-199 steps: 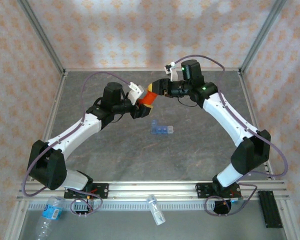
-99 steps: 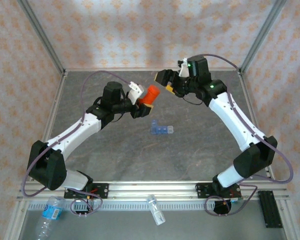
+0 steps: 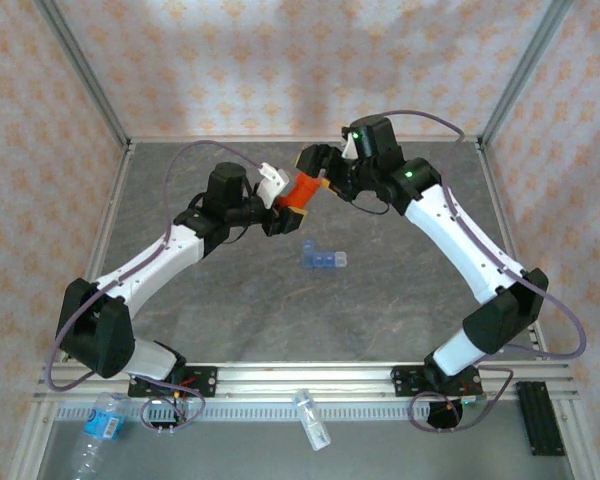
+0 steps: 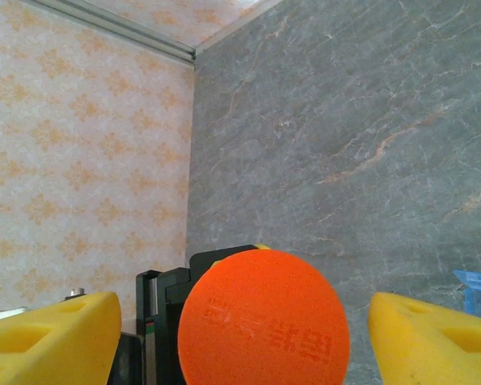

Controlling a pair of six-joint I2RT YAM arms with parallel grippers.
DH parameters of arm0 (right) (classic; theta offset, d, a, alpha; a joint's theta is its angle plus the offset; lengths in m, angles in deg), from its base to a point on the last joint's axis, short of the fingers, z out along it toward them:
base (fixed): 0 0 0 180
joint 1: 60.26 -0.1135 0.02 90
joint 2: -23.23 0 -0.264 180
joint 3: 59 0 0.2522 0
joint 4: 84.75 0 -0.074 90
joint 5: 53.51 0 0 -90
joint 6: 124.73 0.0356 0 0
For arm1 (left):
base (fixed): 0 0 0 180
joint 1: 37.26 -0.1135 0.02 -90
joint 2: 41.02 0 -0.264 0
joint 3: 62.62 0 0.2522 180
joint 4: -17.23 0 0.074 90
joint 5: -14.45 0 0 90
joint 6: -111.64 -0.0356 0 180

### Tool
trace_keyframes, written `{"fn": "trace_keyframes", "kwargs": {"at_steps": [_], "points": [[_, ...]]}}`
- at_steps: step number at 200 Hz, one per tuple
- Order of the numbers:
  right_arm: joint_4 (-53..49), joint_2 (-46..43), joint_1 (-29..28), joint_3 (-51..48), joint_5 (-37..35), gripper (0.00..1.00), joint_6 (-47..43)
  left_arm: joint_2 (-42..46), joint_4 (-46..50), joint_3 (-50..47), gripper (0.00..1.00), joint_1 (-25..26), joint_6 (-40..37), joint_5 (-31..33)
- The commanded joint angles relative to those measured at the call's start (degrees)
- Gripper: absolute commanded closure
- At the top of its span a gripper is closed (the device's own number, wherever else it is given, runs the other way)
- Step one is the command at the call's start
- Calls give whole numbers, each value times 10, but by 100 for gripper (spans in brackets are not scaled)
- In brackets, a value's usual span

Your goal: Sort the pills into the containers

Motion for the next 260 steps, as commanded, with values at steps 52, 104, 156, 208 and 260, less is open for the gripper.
{"fn": "trace_keyframes", "kwargs": {"at_steps": [52, 104, 156, 208, 260], "points": [[-5, 18, -6, -3, -7, 39, -6, -8, -12, 23, 100, 4, -2, -9], [61, -3, 0, -58, -4, 58, -55, -3, -14, 23, 100, 4, 3, -12], [344, -46, 74, -228, 210, 58, -153, 11, -18, 18, 100, 2, 23, -42], [335, -57, 83, -212, 231, 27, -117, 13, -22, 17, 100, 2, 27, -44], [97, -68, 83, -83, 60, 12, -20, 2, -19, 22, 100, 1, 19, -35]]}}
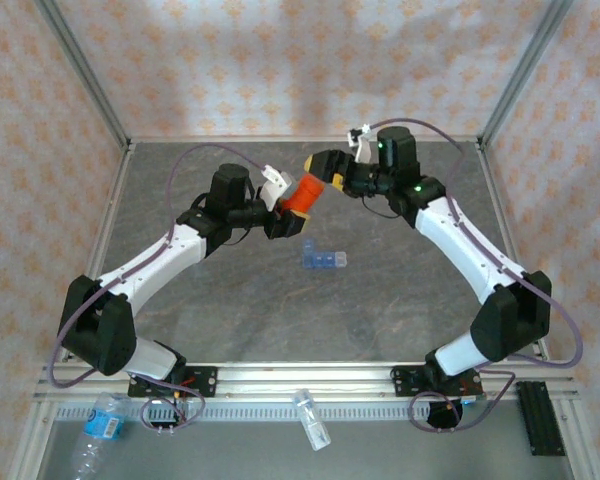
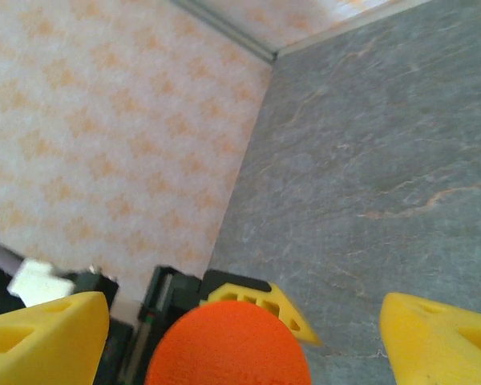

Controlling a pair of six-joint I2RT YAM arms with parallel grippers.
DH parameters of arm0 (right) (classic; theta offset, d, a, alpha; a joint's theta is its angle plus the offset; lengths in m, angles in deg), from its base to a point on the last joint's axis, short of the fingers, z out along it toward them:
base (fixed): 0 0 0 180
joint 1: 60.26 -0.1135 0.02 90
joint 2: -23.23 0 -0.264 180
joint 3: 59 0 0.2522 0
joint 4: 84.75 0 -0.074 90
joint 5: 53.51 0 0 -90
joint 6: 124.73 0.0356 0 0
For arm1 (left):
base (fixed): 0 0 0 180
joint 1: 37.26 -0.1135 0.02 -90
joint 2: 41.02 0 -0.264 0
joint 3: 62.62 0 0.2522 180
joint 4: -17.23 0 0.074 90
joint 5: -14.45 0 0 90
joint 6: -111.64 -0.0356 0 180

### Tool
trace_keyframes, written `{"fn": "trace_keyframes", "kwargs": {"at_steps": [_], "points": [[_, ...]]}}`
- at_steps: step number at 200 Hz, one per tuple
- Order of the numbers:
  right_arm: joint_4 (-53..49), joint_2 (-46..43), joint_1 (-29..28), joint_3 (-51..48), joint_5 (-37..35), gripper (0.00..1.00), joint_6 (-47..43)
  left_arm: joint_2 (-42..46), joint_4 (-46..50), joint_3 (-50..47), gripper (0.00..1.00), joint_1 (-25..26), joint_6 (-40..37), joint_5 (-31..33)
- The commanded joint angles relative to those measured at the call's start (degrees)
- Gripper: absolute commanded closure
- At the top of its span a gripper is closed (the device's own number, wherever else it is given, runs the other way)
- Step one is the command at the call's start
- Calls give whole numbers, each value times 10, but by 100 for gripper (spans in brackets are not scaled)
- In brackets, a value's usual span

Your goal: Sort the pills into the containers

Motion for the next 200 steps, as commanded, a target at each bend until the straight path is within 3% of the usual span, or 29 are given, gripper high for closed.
{"fn": "trace_keyframes", "kwargs": {"at_steps": [1, 17, 53, 128, 155, 181, 200], "points": [[-132, -25, 3, 74, -105, 12, 59, 9, -26, 22, 100, -2, 2, -9], [-197, -11, -6, 107, -150, 12, 83, 6, -23, 24, 100, -2, -1, -7], [-241, 15, -48, 141, -216, 12, 81, 1, -23, 27, 100, -2, 0, -6], [-231, 48, -87, 151, -208, 19, 81, 0, -20, 30, 100, -1, 1, -4], [-224, 45, -87, 139, -205, 27, 81, -1, -20, 31, 100, -2, 0, -3], [-209, 41, -88, 126, -195, 48, 77, -1, -21, 30, 100, -2, 0, -3], [-176, 31, -88, 105, -189, 56, 64, -2, -22, 30, 100, -1, 1, -4]]}}
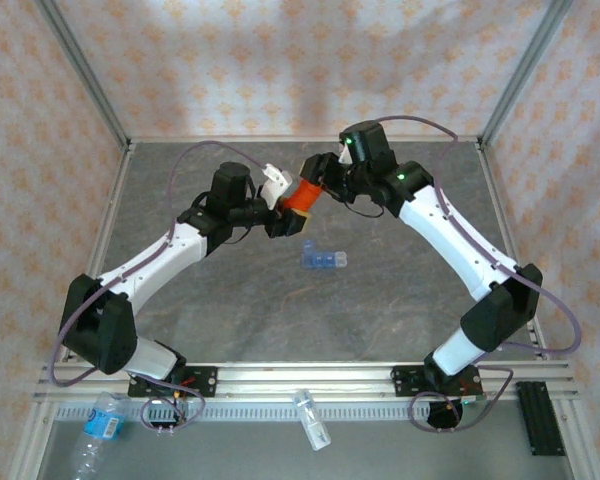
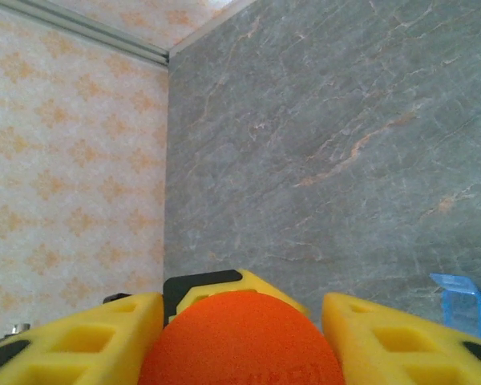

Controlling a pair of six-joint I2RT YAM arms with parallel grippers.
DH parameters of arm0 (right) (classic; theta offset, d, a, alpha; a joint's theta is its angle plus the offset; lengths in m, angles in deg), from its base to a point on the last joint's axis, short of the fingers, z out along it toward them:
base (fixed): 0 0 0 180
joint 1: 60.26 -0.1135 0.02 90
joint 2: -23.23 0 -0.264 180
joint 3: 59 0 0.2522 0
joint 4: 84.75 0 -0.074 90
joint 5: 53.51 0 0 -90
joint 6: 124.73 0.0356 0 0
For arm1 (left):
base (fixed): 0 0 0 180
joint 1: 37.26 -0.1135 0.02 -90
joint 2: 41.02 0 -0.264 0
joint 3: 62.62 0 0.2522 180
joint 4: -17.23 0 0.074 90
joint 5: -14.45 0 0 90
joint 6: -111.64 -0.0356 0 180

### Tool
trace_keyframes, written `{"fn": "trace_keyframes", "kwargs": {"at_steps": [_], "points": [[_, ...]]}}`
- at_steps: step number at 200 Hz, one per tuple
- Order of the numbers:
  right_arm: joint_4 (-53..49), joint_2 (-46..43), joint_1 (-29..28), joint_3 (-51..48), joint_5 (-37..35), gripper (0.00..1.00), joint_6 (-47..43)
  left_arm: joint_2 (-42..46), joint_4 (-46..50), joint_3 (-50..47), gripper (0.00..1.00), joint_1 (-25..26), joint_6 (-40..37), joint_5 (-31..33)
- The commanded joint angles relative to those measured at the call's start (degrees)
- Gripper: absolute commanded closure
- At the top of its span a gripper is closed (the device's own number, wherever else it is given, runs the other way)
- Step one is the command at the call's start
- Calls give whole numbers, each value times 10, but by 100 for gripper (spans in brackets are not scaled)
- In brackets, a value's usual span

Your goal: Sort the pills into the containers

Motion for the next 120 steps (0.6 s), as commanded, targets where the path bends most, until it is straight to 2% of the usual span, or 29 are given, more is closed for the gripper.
{"fn": "trace_keyframes", "kwargs": {"at_steps": [1, 22, 52, 84, 105, 120], "points": [[35, -19, -1, -26, 0, 56, -15, 2, -24, 21, 100, -3, 2, -5], [133, -37, 3, -79, 40, 59, -60, 4, -24, 21, 100, -3, 2, -6], [278, -56, 28, -170, 155, 58, -175, 10, -22, 20, 100, -3, 4, -15], [356, -48, 69, -216, 252, 56, -156, 20, -21, 16, 100, -4, 5, -19], [341, -52, 70, -205, 254, 45, -142, 22, -18, 16, 100, -3, 4, -19], [305, -63, 71, -185, 228, 23, -127, 19, -17, 15, 100, -4, 2, -16]]}}
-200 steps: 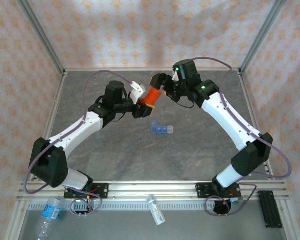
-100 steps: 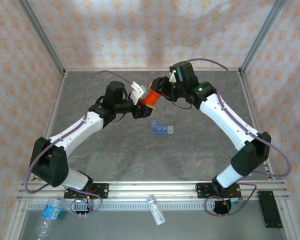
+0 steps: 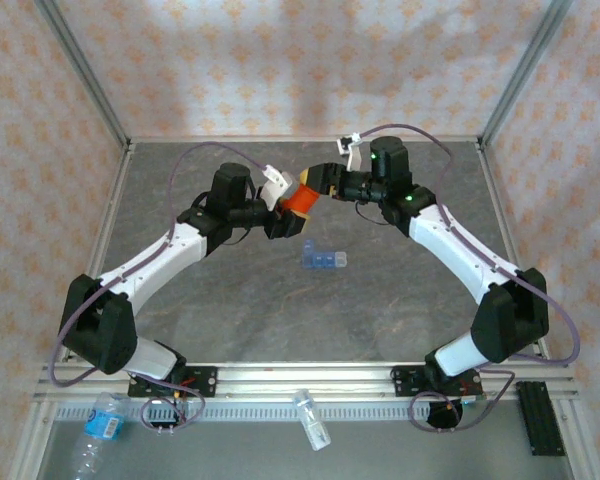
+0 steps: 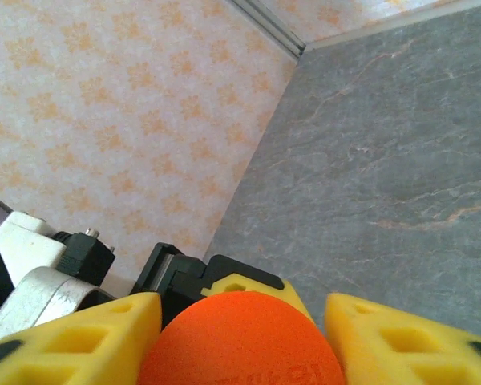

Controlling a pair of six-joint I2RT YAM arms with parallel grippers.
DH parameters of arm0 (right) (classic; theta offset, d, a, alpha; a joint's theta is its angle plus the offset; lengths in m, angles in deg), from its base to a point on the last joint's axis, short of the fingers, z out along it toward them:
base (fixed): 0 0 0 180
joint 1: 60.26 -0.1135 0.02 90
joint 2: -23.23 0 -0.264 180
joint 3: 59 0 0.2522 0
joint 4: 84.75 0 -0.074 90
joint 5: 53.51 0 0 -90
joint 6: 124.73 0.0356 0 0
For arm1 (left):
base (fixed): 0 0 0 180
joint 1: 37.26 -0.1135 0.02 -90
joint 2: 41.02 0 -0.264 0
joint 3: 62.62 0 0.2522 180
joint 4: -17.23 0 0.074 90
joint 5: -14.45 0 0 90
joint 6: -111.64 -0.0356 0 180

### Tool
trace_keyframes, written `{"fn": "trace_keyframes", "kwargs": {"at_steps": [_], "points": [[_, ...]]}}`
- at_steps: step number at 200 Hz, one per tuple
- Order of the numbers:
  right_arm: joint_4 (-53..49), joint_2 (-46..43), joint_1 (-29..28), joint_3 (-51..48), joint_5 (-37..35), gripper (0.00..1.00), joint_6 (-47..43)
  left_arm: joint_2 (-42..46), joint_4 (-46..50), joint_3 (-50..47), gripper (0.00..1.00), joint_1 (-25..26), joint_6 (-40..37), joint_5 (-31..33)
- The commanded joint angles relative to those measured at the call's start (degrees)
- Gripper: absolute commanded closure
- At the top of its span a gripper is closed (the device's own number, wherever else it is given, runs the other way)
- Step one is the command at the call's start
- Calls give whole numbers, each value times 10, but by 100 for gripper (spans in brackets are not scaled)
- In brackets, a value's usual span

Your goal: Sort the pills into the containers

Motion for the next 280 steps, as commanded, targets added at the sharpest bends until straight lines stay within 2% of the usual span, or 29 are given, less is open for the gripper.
{"fn": "trace_keyframes", "kwargs": {"at_steps": [1, 16, 30, 42, 59, 73, 99, 177, 280], "points": [[-12, -13, 5, 21, 2, 22, 2, 20, -30, 16, 100, -2, 2, -15], [-65, -26, 5, 51, -31, 13, 21, 18, -30, 15, 100, -4, 0, -13], [-121, -33, 6, 85, -64, 11, 39, 16, -31, 15, 100, -3, -1, -11], [-199, -30, 5, 123, -120, 10, 61, 14, -31, 16, 100, -3, -1, -11], [-337, -17, 5, 178, -242, 10, 102, 12, -31, 17, 100, -3, -2, -10], [-355, -18, 6, 178, -280, 9, 123, 11, -31, 18, 100, -3, -2, -10], [-322, -21, -2, 161, -274, 9, 165, 9, -25, 20, 100, -3, -5, -8], [-327, 22, -59, 202, -276, 13, 163, 4, -25, 22, 100, -3, -4, -9], [-306, 34, -77, 201, -256, 29, 165, -3, -29, 24, 100, -4, -1, -13]]}}
